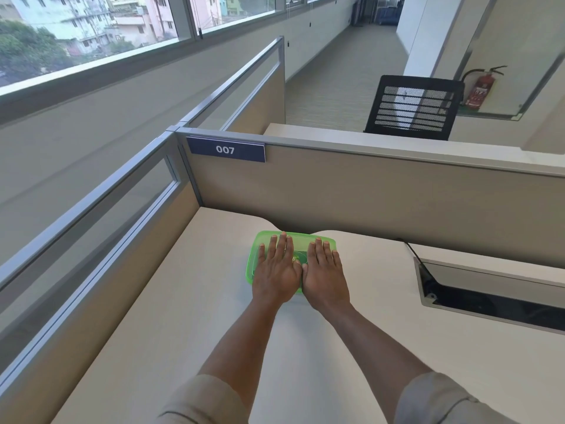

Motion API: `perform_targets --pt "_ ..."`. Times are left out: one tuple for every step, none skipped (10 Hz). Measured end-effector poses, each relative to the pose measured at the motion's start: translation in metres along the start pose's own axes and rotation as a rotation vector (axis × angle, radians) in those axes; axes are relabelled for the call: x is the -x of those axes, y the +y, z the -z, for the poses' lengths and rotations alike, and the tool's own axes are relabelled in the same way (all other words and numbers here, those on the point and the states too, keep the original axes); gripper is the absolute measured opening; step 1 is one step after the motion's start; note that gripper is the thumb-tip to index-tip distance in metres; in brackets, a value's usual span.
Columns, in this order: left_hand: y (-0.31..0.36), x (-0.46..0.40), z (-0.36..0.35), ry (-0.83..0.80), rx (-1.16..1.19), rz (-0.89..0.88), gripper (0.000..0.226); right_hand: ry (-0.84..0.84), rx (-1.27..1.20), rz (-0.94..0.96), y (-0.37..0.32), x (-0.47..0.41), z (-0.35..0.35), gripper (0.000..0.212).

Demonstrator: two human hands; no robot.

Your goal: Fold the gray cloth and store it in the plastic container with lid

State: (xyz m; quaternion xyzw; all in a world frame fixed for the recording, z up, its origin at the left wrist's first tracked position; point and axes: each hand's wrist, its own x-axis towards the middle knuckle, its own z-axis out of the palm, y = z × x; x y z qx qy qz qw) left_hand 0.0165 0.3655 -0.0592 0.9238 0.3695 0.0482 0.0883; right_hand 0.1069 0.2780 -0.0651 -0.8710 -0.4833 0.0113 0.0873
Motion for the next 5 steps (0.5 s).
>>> perform_targets --pt "0.0 -0.001 0.003 -0.004 -0.004 -0.004 0.061 -0.013 -0.009 -0.001 0.001 -0.001 0.003 0.058" --pt "0.004 -0.004 0.011 -0.036 0.017 0.003 0.061 -0.097 -0.061 -0.001 0.001 -0.006 0.012 0.059" --pt "0.013 -0.002 0.022 -0.013 0.062 0.011 0.062 -0.078 -0.11 -0.012 0.002 -0.003 0.025 0.059" --pt "0.034 0.001 0.046 0.116 0.088 -0.032 0.064 0.025 -0.089 -0.036 0.007 0.007 0.048 0.059" --pt "0.043 0.007 0.059 0.186 0.06 -0.074 0.065 0.092 -0.066 -0.022 0.012 0.017 0.062 0.06"
